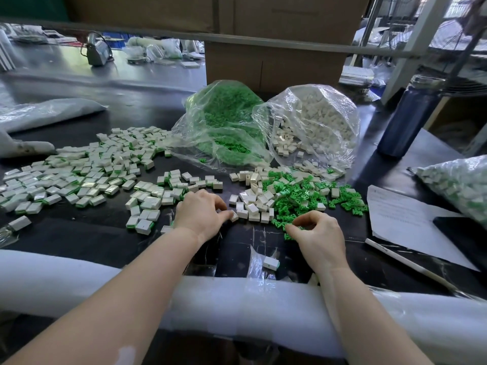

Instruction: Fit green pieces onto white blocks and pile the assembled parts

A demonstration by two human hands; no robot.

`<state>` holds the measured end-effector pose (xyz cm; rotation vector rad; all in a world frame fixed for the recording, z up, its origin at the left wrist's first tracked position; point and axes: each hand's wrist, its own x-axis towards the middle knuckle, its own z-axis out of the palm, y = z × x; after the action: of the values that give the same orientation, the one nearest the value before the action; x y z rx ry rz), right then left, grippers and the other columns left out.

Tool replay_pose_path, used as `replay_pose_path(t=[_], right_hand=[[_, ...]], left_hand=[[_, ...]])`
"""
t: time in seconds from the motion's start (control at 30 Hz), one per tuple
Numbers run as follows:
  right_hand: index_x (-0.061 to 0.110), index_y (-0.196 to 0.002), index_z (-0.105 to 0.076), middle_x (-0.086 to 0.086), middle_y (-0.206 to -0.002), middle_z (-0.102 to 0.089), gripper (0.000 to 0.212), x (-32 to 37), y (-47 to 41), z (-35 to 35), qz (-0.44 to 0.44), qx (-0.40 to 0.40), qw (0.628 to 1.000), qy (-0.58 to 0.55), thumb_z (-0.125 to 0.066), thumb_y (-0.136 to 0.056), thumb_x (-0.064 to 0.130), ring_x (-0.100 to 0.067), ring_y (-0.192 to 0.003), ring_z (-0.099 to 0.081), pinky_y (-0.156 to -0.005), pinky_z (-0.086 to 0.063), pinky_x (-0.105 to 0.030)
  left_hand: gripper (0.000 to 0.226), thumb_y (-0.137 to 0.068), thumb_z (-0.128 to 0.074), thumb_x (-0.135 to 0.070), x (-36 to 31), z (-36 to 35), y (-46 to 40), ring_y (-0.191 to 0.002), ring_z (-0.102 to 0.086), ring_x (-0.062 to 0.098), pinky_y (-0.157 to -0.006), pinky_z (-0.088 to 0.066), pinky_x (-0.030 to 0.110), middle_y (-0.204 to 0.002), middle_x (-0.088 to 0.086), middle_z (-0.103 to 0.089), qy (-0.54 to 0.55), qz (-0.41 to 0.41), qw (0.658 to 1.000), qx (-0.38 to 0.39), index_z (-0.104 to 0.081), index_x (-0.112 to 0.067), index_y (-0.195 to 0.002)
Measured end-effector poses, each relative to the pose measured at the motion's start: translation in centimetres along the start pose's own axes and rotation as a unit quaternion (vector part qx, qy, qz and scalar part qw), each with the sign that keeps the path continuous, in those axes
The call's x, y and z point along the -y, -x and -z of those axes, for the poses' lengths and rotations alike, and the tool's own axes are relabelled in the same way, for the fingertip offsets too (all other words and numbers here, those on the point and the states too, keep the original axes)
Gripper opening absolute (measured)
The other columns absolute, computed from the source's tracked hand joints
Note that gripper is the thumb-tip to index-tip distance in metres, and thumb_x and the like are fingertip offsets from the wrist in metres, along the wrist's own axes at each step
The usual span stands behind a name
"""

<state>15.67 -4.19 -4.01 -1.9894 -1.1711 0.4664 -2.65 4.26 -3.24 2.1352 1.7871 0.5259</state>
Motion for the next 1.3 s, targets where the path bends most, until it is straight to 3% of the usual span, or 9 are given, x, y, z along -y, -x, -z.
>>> replay_pose_path(t=[0.1,0.27,0.43,0.53,0.73,0.97,1.13,1.23,1.3], right_hand=[[0.028,-0.07,-0.059,0.005,-0.09,-0.061,0.015,0.14,0.1,-0.03,-0.001,0.014,0.999,0.032,-0.074,-0.072,0.033,-0.014,-0.086,-0.055,-0.09,-0.045,-0.042],[0.03,-0.069,-0.057,0.007,-0.089,-0.056,0.019,0.05,0.16,-0.04,0.017,0.015,0.998,0.06,-0.075,-0.074,0.035,-0.014,-0.089,-0.053,-0.091,-0.043,-0.041],[0.026,-0.073,-0.059,0.009,-0.089,-0.051,0.018,-0.49,-0.02,-0.23,0.035,0.011,0.996,0.079,-0.074,-0.077,0.036,-0.011,-0.089,-0.047,-0.094,-0.04,-0.039],[0.026,-0.073,-0.058,0.009,-0.089,-0.051,0.018,-0.59,-0.05,-0.38,0.048,0.009,0.996,0.081,-0.072,-0.079,0.035,-0.012,-0.09,-0.048,-0.088,-0.034,-0.032],[0.028,-0.075,-0.055,0.013,-0.083,-0.048,0.019,-0.61,-0.1,-0.65,0.055,-0.005,0.992,0.11,-0.069,-0.08,0.039,-0.01,-0.087,-0.046,-0.083,-0.026,-0.032],[0.026,-0.078,-0.056,0.012,-0.084,-0.051,0.02,-0.43,0.11,-0.7,0.07,-0.007,0.987,0.146,-0.065,-0.082,0.044,-0.015,-0.093,-0.054,-0.083,-0.027,-0.032],[0.025,-0.092,-0.064,0.01,-0.092,-0.058,0.021,-0.27,0.36,-0.56,0.093,0.001,0.984,0.153,-0.067,-0.081,0.042,-0.014,-0.097,-0.055,-0.085,-0.029,-0.029],[0.022,-0.09,-0.065,0.005,-0.094,-0.063,0.016,-0.25,0.43,-0.56,0.109,-0.001,0.984,0.139,-0.065,-0.085,0.037,-0.016,-0.093,-0.056,-0.089,-0.037,-0.032],[0.017,-0.09,-0.065,0.004,-0.088,-0.059,0.018,-0.29,0.36,-0.66,0.12,-0.01,0.984,0.13,-0.059,-0.09,0.034,-0.017,-0.089,-0.055,-0.084,-0.037,-0.031]], left_hand=[[0.016,-0.078,-0.071,-0.042,-0.08,0.07,0.18,-0.096,-0.057,0.02,-0.09,-0.047,0.039,-0.096,-0.003,-0.063,0.04,0.009,0.999,0.012,-0.062,-0.029,-0.073],[0.018,-0.078,-0.069,-0.045,0.28,0.05,0.32,-0.103,-0.055,0.02,-0.092,-0.046,0.04,-0.107,-0.002,-0.062,0.041,0.002,0.999,0.022,-0.07,-0.029,-0.086],[0.013,-0.078,-0.069,-0.044,0.05,0.04,0.56,-0.104,-0.054,0.02,-0.092,-0.044,0.038,-0.107,-0.002,-0.06,0.031,-0.005,0.999,0.023,-0.066,-0.031,-0.079],[0.013,-0.081,-0.068,-0.038,0.03,0.05,0.71,-0.103,-0.054,0.021,-0.091,-0.044,0.038,-0.105,-0.001,-0.06,0.033,-0.009,0.999,0.018,-0.059,-0.032,-0.074],[0.018,-0.08,-0.067,-0.041,0.19,-0.03,0.75,-0.094,-0.051,0.013,-0.094,-0.042,0.037,-0.098,-0.007,-0.055,0.051,-0.041,0.997,0.038,-0.07,-0.031,-0.095],[0.014,-0.077,-0.072,-0.038,0.05,0.12,0.76,-0.1,-0.052,0.015,-0.095,-0.042,0.038,-0.095,-0.009,-0.055,0.046,-0.065,0.996,0.047,-0.066,-0.032,-0.088],[0.02,-0.078,-0.072,-0.035,0.03,-0.08,0.86,-0.099,-0.055,0.017,-0.093,-0.043,0.037,-0.092,-0.008,-0.054,0.025,-0.101,0.994,0.027,-0.071,-0.026,-0.096],[0.017,-0.075,-0.074,-0.039,0.04,0.02,0.92,-0.097,-0.05,0.014,-0.094,-0.041,0.035,-0.089,-0.011,-0.052,0.02,-0.106,0.994,0.022,-0.068,-0.027,-0.086],[0.016,-0.074,-0.075,-0.039,-0.01,0.15,0.97,-0.095,-0.047,0.012,-0.094,-0.039,0.034,-0.088,-0.012,-0.051,0.024,-0.108,0.993,0.031,-0.061,-0.03,-0.077]])
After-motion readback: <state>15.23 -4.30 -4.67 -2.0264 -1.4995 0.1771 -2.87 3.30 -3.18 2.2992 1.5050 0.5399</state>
